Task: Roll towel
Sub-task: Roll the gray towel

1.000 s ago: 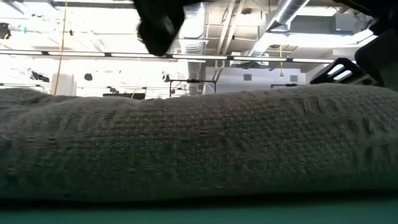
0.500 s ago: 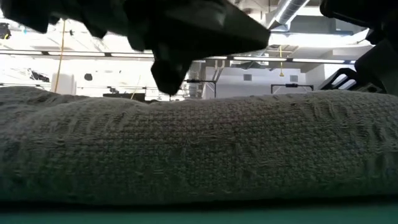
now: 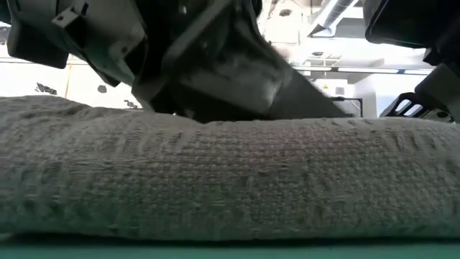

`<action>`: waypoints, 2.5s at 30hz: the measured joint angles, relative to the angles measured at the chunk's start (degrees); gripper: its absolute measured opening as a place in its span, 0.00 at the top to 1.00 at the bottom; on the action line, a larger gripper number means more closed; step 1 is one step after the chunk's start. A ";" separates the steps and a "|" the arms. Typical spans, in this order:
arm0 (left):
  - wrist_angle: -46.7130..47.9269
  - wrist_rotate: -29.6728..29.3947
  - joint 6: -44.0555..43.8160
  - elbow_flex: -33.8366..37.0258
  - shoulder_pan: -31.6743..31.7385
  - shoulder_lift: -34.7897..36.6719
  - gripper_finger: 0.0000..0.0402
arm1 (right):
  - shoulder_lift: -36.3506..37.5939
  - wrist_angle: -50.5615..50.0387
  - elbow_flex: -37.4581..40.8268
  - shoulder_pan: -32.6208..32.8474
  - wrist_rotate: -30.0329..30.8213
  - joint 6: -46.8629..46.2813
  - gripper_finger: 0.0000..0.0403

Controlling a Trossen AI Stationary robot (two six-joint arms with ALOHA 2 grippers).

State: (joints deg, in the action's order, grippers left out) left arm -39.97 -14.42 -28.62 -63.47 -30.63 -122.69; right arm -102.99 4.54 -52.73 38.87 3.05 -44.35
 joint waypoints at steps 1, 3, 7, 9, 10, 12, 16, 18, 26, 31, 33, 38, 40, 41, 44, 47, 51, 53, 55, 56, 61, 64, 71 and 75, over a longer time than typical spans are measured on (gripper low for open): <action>1.57 0.00 -0.81 -0.29 0.02 -0.02 1.00 | 0.21 -0.23 0.02 -0.04 -0.08 -0.42 0.92; 3.89 -0.01 -2.22 -0.64 0.04 -0.02 1.00 | 0.72 -0.59 0.02 -0.04 -0.09 -0.61 0.92; 5.10 0.25 -3.82 -0.67 0.04 -0.02 1.00 | 1.64 -1.37 0.01 -0.25 0.03 -1.10 0.92; 5.61 0.61 -4.79 -0.72 0.00 -0.02 1.00 | 2.19 -1.93 0.61 -0.46 -0.07 -2.71 0.92; 6.22 0.66 -5.34 -0.72 -0.07 -0.02 1.00 | 2.53 -2.72 1.04 -0.59 -0.09 -3.65 0.92; 6.90 0.66 -6.41 -0.72 -0.31 -0.02 1.00 | 3.01 -2.54 2.46 -0.96 -0.11 -5.22 0.92; 7.25 0.44 -7.10 -0.72 -0.83 -0.02 1.00 | 3.12 -1.11 5.11 -2.33 -1.53 -8.11 0.92; 7.11 0.51 -7.26 -0.72 -0.85 -0.02 1.00 | 2.87 -1.03 5.29 -2.90 -2.05 -8.20 0.92; 7.34 1.75 -6.66 -0.72 -0.85 -0.02 1.00 | 2.70 0.17 5.38 -5.90 -6.46 -8.14 0.92; 8.00 0.53 -2.88 -0.65 -0.85 1.90 1.00 | 2.66 -0.30 5.38 -8.88 -11.02 -7.68 0.92; 10.17 -1.18 -1.14 -0.65 -0.87 4.26 1.00 | 2.66 -0.41 5.38 -10.10 -12.76 -6.95 0.92; 18.78 -5.62 1.40 -0.66 -0.87 10.16 1.00 | 2.55 0.89 5.44 -12.70 -18.18 -6.83 0.92; 22.35 -7.10 1.44 -0.67 -0.85 11.50 1.00 | 2.64 1.75 5.51 -13.24 -19.95 -7.18 0.92; 22.96 -7.45 1.43 -0.67 -0.60 11.58 1.00 | 2.79 1.79 5.53 -13.27 -20.36 -7.26 0.92; 21.47 -5.95 1.07 -0.66 0.32 10.16 1.00 | 3.38 1.70 5.55 -13.10 -20.66 -7.62 0.92; 16.88 -2.87 0.45 -0.67 1.15 6.26 1.00 | 4.28 1.72 5.55 -13.09 -20.77 -7.91 0.92; 14.96 0.07 -1.89 -0.63 1.56 2.83 1.00 | 5.29 1.40 5.54 -13.10 -20.86 -8.18 0.92; 15.16 0.40 -2.80 -0.63 1.60 2.64 1.00 | 5.29 0.89 5.51 -13.50 -20.86 -8.18 0.92; 15.65 0.92 -3.54 -0.63 1.62 2.64 1.00 | 5.17 -0.11 5.51 -14.02 -20.88 -8.13 0.92; 15.81 1.27 -3.64 -0.63 1.66 2.64 1.00 | 5.17 -0.26 5.66 -14.44 -20.92 -8.02 0.92; 17.02 3.06 -5.47 -0.68 1.66 2.64 1.00 | 5.17 3.05 8.60 -16.73 -21.34 -8.20 0.92; 18.19 3.09 -6.14 -0.72 1.64 2.64 1.00 | 5.17 3.84 9.98 -18.00 -21.34 -8.30 0.92; 18.94 -0.51 -3.49 -0.67 1.88 3.95 1.00 | 5.34 4.23 12.64 -21.14 -21.29 -8.29 0.92; 21.51 -5.69 -1.01 -0.61 2.28 7.04 1.00 | 5.39 4.03 13.62 -21.77 -20.36 -7.86 0.92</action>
State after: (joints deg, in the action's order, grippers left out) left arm -18.46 -20.10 -29.63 -64.07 -28.35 -115.65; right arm -97.60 8.57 -39.11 17.10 -17.31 -52.22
